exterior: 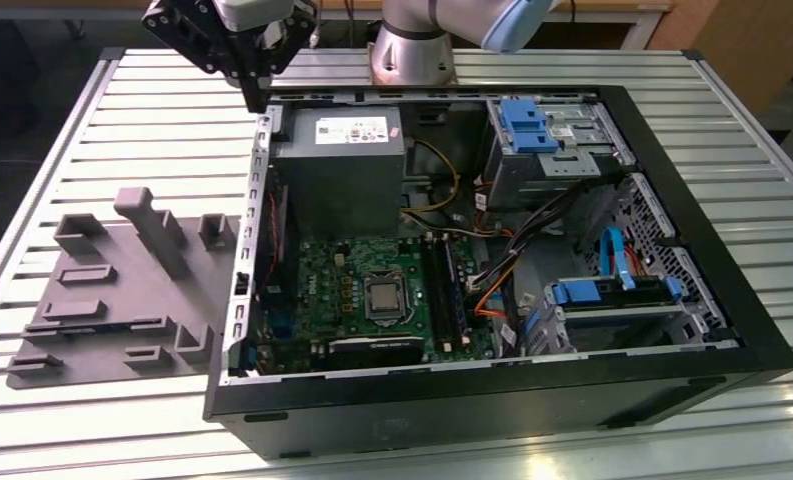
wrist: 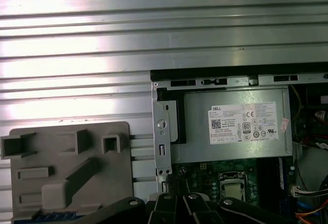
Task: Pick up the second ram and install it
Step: 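Reach for the second ram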
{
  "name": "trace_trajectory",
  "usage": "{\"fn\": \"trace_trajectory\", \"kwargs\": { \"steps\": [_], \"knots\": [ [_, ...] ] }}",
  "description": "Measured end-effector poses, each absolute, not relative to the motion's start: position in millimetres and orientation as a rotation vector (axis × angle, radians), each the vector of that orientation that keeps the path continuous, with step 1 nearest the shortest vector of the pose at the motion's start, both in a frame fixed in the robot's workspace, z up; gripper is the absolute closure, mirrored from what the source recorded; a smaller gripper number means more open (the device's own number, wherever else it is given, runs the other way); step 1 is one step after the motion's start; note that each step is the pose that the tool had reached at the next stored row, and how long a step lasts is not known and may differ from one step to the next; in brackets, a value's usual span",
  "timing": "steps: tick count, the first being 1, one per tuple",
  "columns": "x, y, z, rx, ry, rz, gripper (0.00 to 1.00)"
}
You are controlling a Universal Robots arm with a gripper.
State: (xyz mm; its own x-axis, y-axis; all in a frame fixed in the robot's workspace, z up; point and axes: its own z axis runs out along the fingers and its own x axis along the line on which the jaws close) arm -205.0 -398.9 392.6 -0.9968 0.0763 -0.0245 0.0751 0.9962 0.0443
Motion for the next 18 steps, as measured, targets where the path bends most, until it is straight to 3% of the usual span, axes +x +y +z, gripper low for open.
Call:
{"fn": "trace_trajectory", "kwargs": {
  "steps": [18],
  "knots": [
    [-215.5,-399.0,392.4,0.118,3.112,0.067,0.89]
  ]
}}
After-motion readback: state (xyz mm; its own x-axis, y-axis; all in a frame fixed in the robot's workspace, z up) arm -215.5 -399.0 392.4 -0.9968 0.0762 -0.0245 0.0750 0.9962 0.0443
